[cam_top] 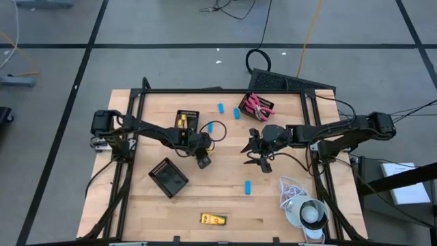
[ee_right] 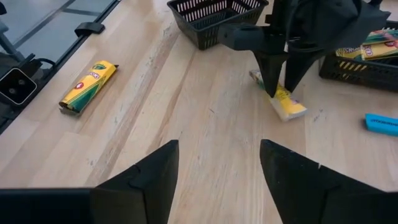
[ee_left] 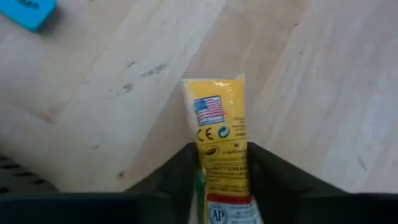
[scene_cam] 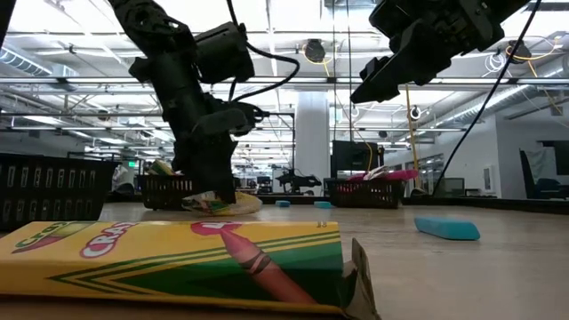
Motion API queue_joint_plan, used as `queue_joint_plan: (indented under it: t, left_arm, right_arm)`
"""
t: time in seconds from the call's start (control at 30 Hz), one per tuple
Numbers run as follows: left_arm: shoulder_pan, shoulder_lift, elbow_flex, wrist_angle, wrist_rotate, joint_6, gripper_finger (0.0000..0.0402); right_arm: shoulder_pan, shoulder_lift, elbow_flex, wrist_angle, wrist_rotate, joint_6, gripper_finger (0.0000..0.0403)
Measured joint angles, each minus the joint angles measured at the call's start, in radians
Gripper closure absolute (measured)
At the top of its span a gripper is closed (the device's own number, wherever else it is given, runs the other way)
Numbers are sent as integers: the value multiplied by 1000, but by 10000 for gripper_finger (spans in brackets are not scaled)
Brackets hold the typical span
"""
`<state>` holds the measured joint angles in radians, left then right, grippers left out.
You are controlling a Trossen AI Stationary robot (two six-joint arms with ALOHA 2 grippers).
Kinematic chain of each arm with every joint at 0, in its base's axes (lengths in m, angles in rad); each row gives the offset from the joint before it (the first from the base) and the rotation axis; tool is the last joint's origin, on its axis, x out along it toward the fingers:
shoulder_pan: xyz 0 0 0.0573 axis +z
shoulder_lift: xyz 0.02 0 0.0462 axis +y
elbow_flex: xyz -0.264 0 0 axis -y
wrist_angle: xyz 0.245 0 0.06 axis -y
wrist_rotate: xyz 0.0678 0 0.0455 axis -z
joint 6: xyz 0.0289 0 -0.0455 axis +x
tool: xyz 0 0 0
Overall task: Pick & Place School Supplies
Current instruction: Put the yellow crayon box into the middle black bin
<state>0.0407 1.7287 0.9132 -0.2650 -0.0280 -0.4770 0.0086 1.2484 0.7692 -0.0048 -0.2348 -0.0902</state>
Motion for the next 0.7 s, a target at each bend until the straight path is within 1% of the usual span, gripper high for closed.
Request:
queue_joint_plan:
  t: [0.17, 0.33, 0.47, 0.57, 0.7]
  left_arm:
    - [-4, 0, 0, 22, 1, 32, 368]
    - [-4, 0, 10, 27, 36, 53, 371]
    - [-11, -9, 47, -2, 34, 63, 371]
    - [-16, -11, 107, -77, 1, 79, 371]
    - [-16, -11, 216, -280, -110, 116, 371]
  right_arm:
    - [0, 0, 0, 0, 1, 0, 190]
    - [0, 0, 0, 0, 2, 3, 190]
    - [0, 0, 0, 0, 2, 4, 190]
    - [0, 0, 0, -3, 2, 5, 190]
    - [0, 0, 0, -11, 2, 21, 190]
